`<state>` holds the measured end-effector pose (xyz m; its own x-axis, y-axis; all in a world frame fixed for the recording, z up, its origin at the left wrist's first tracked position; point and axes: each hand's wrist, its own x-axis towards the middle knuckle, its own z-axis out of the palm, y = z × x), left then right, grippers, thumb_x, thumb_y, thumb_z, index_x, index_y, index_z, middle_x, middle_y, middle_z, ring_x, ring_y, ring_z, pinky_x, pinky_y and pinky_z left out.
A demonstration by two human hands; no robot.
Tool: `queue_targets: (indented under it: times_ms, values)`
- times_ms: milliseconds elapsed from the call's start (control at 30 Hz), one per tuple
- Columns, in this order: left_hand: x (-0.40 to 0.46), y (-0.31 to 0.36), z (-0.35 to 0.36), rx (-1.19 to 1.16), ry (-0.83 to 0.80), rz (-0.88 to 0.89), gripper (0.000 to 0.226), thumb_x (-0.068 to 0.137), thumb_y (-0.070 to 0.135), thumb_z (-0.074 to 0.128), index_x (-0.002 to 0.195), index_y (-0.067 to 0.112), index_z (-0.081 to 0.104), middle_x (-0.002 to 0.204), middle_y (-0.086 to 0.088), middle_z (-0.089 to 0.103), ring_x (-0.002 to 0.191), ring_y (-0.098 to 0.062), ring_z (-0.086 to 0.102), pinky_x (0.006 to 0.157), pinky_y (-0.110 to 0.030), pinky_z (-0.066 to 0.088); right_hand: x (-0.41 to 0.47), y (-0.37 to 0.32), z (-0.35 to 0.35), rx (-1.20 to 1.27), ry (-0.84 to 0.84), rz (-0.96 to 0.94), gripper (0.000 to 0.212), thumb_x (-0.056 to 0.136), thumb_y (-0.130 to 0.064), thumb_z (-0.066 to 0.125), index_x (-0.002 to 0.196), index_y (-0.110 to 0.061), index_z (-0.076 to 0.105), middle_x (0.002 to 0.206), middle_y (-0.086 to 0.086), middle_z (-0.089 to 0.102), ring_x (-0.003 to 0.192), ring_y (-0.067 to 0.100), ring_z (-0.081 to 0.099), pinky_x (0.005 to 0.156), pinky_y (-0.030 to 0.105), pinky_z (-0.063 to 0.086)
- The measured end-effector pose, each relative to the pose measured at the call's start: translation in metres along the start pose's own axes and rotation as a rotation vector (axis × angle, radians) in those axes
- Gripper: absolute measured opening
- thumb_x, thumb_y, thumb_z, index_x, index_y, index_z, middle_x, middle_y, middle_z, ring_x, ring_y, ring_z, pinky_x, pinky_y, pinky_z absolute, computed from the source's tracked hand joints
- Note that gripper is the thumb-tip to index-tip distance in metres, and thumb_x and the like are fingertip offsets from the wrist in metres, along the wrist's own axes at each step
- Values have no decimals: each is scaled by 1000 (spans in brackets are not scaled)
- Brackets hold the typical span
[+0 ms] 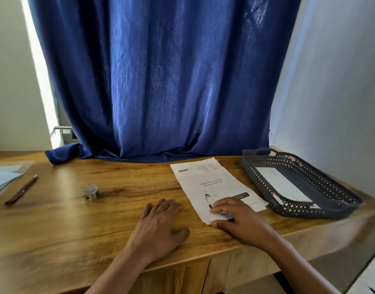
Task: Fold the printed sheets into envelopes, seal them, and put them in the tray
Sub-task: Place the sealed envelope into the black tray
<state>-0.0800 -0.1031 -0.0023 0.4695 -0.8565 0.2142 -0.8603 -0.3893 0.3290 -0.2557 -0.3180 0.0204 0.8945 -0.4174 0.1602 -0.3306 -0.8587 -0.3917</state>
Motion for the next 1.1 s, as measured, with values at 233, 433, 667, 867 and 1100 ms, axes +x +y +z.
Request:
queue_targets:
  times_ms: [233, 433, 667, 867, 1100]
  values:
    - [-2, 3, 1, 62, -9, 11, 77, 91, 78, 35, 157, 41, 30, 169, 12, 21, 158, -12, 7, 128, -42, -1, 5, -3, -8, 20, -51, 39, 46, 87, -58, 70, 129, -39, 68, 136, -23, 61, 125, -2, 52, 109, 26, 44]
    - [-5, 3, 0, 5, 78, 70, 71, 94, 72, 44, 155, 39, 33, 162, 16, 33, 152, -8, 22, 127, -37, 9, 6, -14, -24, -15, 71, 51, 30, 97, -50, 61, 119, -37, 74, 123, -21, 70, 109, -1, 61, 93, 30, 55]
    - [-16, 12, -26, -908, 76, 74, 65, 89, 73, 59, 146, 46, 44, 130, 14, 69, 123, -5, 63, 99, -28, 55, 18, -96, -34, -236, 276, -102, 40, 100, -60, 46, 125, -39, 69, 122, -20, 71, 99, 6, 68, 72, 15, 48]
    - [-46, -2, -45, -1332, 50, 4, 72, 80, 70, 74, 143, 47, 47, 138, 0, 66, 124, -25, 66, 95, -43, 57, 32, -168, -5, 125, 149, -133, 48, 93, -70, 49, 120, -36, 69, 111, -15, 75, 88, 2, 67, 72, 17, 43]
    - [-75, -56, -75, -1343, 281, -434, 58, 82, 0, 74, 133, 18, 55, 108, -20, 75, 96, -39, 75, 76, -52, 64, 42, -190, 16, 543, -61, -214, 27, 99, -54, 52, 111, -40, 71, 102, -21, 74, 91, -1, 71, 83, 29, 59]
